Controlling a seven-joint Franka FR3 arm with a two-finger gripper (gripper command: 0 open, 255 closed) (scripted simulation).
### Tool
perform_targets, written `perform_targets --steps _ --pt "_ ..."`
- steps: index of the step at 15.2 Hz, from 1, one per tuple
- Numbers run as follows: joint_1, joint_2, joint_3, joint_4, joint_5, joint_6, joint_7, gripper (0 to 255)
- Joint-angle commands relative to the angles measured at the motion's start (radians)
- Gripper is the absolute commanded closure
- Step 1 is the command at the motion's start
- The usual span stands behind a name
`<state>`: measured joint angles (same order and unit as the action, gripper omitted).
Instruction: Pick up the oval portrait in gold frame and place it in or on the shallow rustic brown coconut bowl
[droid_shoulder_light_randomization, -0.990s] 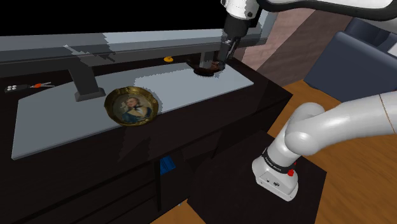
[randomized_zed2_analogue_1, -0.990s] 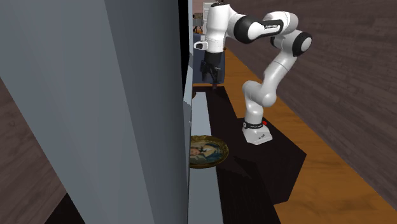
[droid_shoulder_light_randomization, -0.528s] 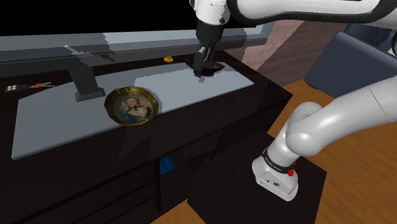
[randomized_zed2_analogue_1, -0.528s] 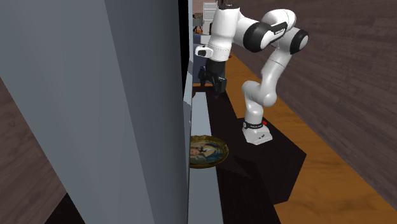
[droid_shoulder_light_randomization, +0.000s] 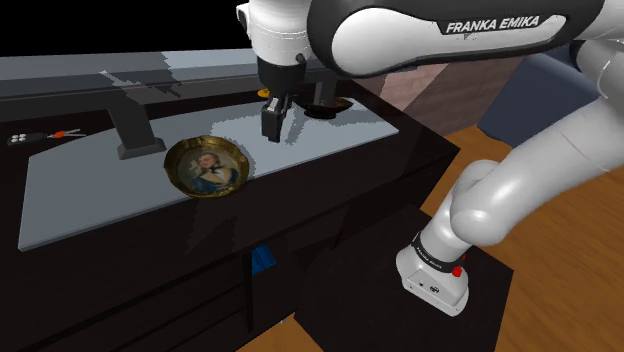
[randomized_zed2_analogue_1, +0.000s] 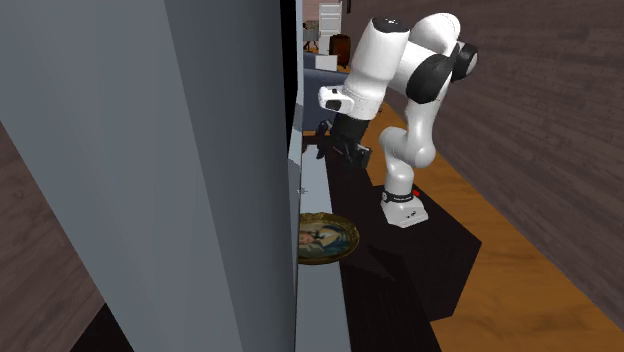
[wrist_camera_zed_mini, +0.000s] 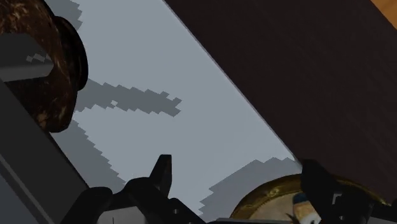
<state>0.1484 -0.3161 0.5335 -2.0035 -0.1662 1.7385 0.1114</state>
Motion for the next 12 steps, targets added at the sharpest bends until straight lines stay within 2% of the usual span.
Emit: perform_targets --steps 1,7,12 --pt "0.008 0.069 0.059 0.057 -0.05 -0.008 0.04 0" --pt "0.058 0.294 0.207 0.205 -0.247 -0.052 0.159 0" --pt "0.172 0.514 0.274 0.347 -0.447 -0.135 0.249 0"
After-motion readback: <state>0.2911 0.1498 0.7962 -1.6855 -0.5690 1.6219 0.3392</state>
